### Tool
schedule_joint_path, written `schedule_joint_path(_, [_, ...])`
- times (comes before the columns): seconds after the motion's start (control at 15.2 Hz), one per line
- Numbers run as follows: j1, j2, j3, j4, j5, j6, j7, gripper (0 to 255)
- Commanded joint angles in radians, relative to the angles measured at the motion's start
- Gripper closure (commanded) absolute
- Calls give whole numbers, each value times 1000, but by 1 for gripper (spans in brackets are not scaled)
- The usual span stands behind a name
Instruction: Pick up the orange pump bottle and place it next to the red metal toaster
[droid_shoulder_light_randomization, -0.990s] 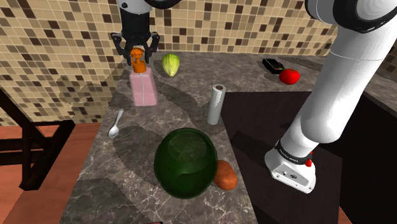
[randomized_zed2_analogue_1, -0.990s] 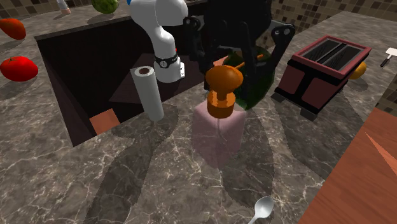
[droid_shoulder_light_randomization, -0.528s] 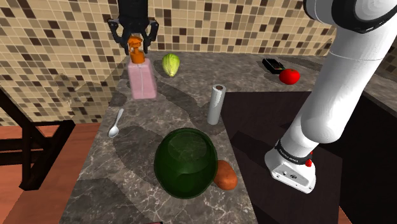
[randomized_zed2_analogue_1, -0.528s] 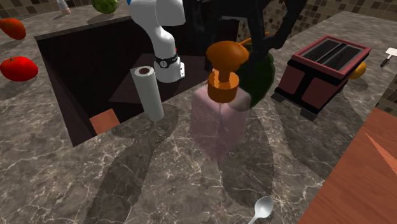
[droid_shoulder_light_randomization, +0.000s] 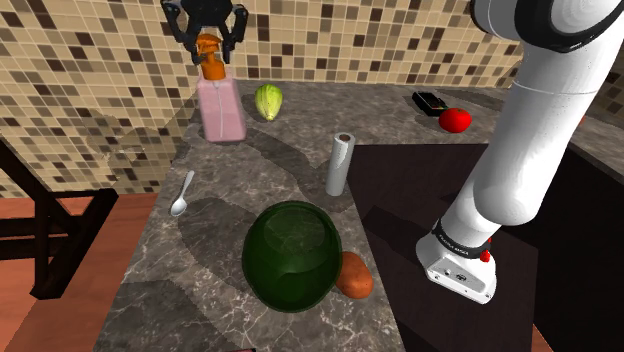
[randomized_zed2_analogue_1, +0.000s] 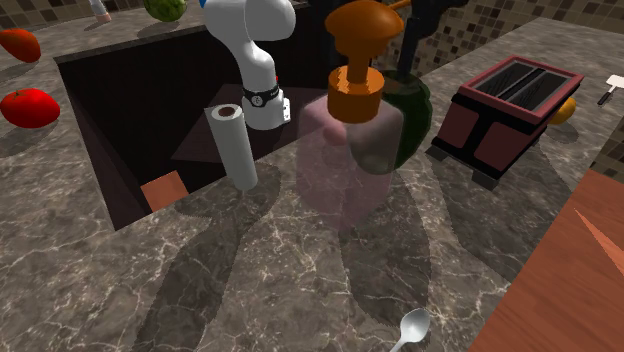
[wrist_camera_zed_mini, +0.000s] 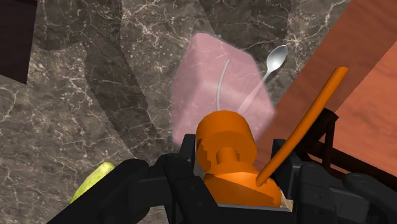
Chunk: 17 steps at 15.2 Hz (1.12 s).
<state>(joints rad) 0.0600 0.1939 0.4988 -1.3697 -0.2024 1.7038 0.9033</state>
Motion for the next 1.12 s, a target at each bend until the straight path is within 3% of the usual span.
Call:
schedule_joint_path(0.0, [7,12,2,42,-6,-32,1,255])
schedule_joint_path(0.66, [55,94,7,285,-52,-202,0,255])
schedule_joint_path(1.06, [35,-129,35,7,48,-130,60,255])
